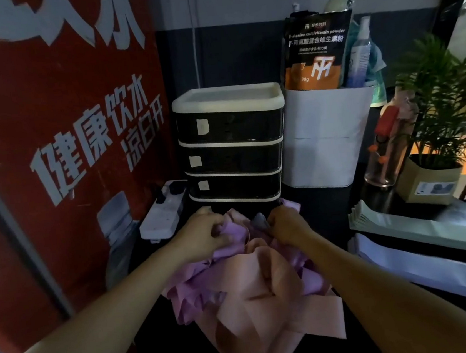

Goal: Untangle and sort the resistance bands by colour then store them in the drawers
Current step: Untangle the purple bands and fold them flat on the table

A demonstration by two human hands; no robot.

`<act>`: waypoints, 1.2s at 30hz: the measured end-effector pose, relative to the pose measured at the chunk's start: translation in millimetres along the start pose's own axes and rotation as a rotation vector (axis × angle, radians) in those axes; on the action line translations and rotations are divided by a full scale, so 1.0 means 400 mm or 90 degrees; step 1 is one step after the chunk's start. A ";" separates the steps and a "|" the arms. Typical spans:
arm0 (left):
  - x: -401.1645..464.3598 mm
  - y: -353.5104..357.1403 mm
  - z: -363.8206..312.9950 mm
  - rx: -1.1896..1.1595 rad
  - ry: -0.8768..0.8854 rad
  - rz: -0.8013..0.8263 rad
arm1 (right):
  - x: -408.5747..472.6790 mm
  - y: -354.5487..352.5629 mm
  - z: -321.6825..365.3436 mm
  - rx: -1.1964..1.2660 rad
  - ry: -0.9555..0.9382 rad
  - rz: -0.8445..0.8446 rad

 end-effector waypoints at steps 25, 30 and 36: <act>0.107 -0.115 -0.225 0.082 -0.002 -0.078 | -0.132 -0.398 0.024 0.234 -0.081 -0.323; 0.117 -0.101 -0.322 -0.133 0.095 -0.143 | -0.173 -0.430 -0.009 0.213 -0.077 -0.336; 0.114 -0.109 -0.432 -0.328 0.167 -0.229 | -0.236 -0.457 -0.045 0.290 -0.116 -0.305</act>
Point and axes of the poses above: each hand's wrist, its own x-axis towards the middle knuckle, its own y-axis out of the palm, z = x × y, the point moved 1 cm from there along x, towards the middle knuckle, and after that the axes turned 3 degrees about y, right-handed, at the moved point
